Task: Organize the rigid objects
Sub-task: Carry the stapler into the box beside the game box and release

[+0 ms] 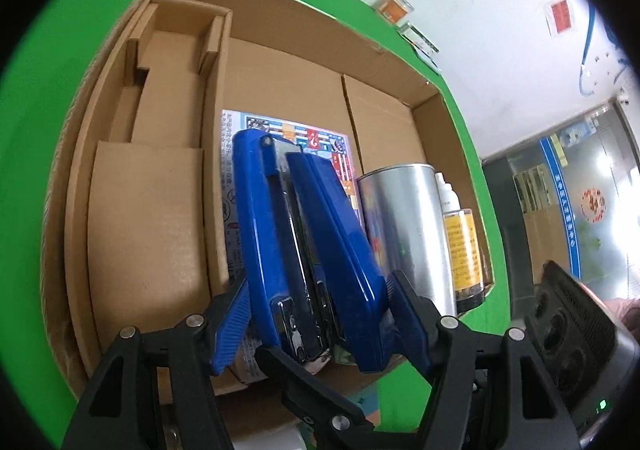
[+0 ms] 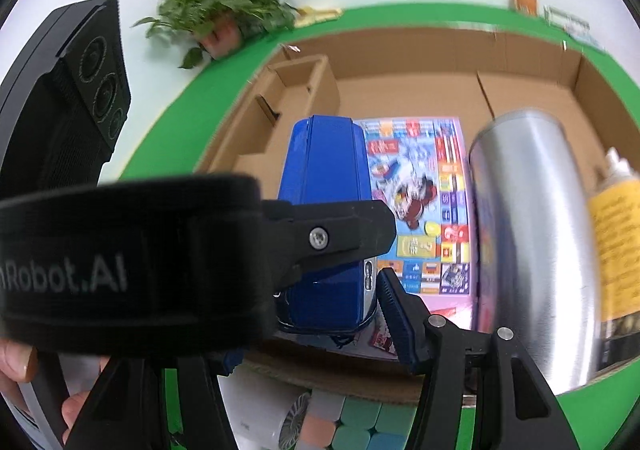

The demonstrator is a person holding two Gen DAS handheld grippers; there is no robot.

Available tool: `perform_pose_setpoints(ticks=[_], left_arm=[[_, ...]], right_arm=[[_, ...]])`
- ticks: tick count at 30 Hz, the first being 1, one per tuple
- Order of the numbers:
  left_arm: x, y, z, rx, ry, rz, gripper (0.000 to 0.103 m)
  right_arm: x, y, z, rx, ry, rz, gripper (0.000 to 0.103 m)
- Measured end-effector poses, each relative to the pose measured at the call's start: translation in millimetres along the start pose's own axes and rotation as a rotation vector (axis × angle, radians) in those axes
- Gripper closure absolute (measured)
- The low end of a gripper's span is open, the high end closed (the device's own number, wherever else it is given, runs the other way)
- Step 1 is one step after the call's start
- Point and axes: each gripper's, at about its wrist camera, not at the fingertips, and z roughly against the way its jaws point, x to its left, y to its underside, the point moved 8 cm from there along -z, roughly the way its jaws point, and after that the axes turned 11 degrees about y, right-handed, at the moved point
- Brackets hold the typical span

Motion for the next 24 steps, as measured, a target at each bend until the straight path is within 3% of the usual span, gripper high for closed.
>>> perform_pose_setpoints(ticks=[6, 10, 11, 15, 18, 21, 22, 23, 24], left_arm=[[-0.2, -0.6, 2.4, 0.048, -0.011, 0.019, 0.039], [3.3, -1.9, 20.1, -0.001, 0.004, 0.010, 0.039], [2.2, 1.0, 27.8, -0.027, -0.020, 0.003, 0.039], [2.1, 10.2, 51.4, -0.107, -0.065, -0.011, 0.039], [1.7, 18.6, 65.8, -0.160, -0.075, -0.025, 0.039], [-0.8, 26.0, 80.9, -0.216, -0.099, -0.035, 0.039], [-5.2, 29.7, 92.6, -0.268, -0.126, -0.052, 0.039], [-9.7, 28.6, 98.7, -0.304, -0.146, -0.065, 0.039], [-16.3, 33.7, 112.9, -0.376, -0.186, -0.093, 0.033]], right_arm=[[2.1, 16.2, -8.0, 0.048, -0.020, -0.053, 0.046], [4.7, 28.9, -4.8, 0.050, -0.040, -0.006, 0.040], [4.9, 31.2, -3.5, 0.051, -0.059, -0.008, 0.034], [4.2, 33.8, 7.7, 0.023, -0.104, -0.007, 0.033], [9.8, 36.6, 0.4, 0.043, -0.084, 0.043, 0.049], [10.1, 41.7, 3.6, 0.030, -0.055, 0.077, 0.049], [7.6, 44.7, 11.4, 0.020, -0.029, 0.084, 0.044], [0.8, 48.1, 21.9, 0.001, 0.003, 0.094, 0.029], [-4.5, 49.6, 40.3, -0.057, 0.083, 0.132, 0.022]])
